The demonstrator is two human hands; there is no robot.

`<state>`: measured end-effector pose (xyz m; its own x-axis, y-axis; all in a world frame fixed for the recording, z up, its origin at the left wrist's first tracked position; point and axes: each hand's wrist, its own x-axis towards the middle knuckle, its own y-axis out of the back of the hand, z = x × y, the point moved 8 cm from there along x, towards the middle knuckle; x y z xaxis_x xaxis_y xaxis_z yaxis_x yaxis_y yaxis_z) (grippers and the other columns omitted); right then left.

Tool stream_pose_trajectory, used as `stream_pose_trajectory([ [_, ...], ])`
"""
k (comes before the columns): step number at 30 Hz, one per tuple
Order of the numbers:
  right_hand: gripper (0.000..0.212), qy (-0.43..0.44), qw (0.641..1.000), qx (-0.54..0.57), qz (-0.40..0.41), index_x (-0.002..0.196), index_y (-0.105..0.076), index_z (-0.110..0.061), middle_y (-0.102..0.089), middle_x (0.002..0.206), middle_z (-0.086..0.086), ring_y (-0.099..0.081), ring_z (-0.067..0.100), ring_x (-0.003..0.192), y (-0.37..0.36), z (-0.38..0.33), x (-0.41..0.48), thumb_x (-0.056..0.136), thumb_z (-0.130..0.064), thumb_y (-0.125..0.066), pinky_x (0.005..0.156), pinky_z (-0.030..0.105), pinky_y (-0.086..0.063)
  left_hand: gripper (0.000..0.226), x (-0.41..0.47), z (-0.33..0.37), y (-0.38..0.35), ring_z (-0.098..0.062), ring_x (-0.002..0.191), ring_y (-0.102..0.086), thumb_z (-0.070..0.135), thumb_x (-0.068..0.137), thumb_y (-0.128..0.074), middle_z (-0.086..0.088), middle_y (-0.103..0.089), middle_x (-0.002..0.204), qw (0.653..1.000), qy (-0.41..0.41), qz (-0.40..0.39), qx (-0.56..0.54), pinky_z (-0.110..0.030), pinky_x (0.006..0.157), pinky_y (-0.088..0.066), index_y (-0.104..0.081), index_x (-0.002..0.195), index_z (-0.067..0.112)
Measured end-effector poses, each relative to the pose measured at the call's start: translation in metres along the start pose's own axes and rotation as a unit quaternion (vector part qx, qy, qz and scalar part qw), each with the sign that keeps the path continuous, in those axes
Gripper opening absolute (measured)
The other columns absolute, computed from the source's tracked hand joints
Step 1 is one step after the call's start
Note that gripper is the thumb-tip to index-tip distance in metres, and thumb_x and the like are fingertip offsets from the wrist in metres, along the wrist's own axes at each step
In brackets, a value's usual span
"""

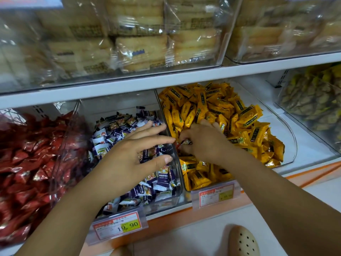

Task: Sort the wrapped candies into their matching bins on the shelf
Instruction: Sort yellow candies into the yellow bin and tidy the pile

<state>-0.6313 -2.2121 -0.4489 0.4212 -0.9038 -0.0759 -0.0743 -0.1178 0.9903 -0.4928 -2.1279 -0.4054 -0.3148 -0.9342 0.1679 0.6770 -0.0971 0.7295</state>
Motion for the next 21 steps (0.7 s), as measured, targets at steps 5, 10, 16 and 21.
stream_pose_trajectory([
  [5, 0.007, 0.047, 0.985, 0.163, -0.021, 0.099, -0.057, -0.043, -0.040, 0.085, -0.016, -0.038, 0.010, 0.098, 0.031, 0.003, -0.019, 0.093, -0.041, -0.055, 0.083, 0.028, -0.035, 0.034, 0.003, -0.004, 0.012, 0.018, 0.112, -0.043, 0.050, 0.082, -0.058, 0.036, -0.050, 0.119, 0.995, 0.045, 0.088, -0.007, -0.010, 0.095, -0.032, -0.060, 0.116, 0.051],
  [10, 0.009, 0.072, 0.955, 0.288, -0.013, 0.088, -0.060, -0.045, -0.049, 0.089, -0.014, -0.046, -0.001, 0.078, 0.054, -0.006, -0.035, 0.091, -0.036, -0.060, 0.066, 0.019, -0.034, 0.048, 0.011, 0.014, 0.004, 0.002, 0.096, -0.054, 0.032, 0.085, -0.067, 0.028, -0.048, 0.116, 0.995, 0.031, 0.088, -0.024, -0.010, 0.075, -0.041, -0.052, 0.127, 0.049],
  [16, 0.020, 0.089, 0.920, 0.380, 0.030, 0.104, -0.064, -0.040, -0.060, 0.091, 0.002, -0.056, 0.013, 0.075, 0.065, -0.037, -0.033, 0.086, -0.033, -0.067, 0.071, 0.028, -0.046, 0.034, -0.001, 0.007, 0.034, 0.000, 0.063, -0.058, 0.026, 0.083, -0.071, 0.013, -0.067, 0.075, 0.984, 0.059, 0.160, -0.047, -0.020, 0.061, -0.046, -0.063, 0.100, 0.055],
  [21, 0.038, 0.085, 0.903, 0.409, 0.101, 0.119, -0.057, -0.041, -0.059, 0.095, -0.015, -0.050, 0.009, 0.074, 0.055, -0.056, -0.021, 0.084, -0.033, -0.070, 0.076, 0.026, -0.047, 0.019, -0.037, -0.034, 0.091, -0.001, 0.045, -0.045, 0.032, 0.084, -0.070, 0.006, -0.060, 0.059, 0.958, 0.150, 0.244, -0.013, -0.018, 0.046, -0.035, -0.064, 0.090, 0.049],
])
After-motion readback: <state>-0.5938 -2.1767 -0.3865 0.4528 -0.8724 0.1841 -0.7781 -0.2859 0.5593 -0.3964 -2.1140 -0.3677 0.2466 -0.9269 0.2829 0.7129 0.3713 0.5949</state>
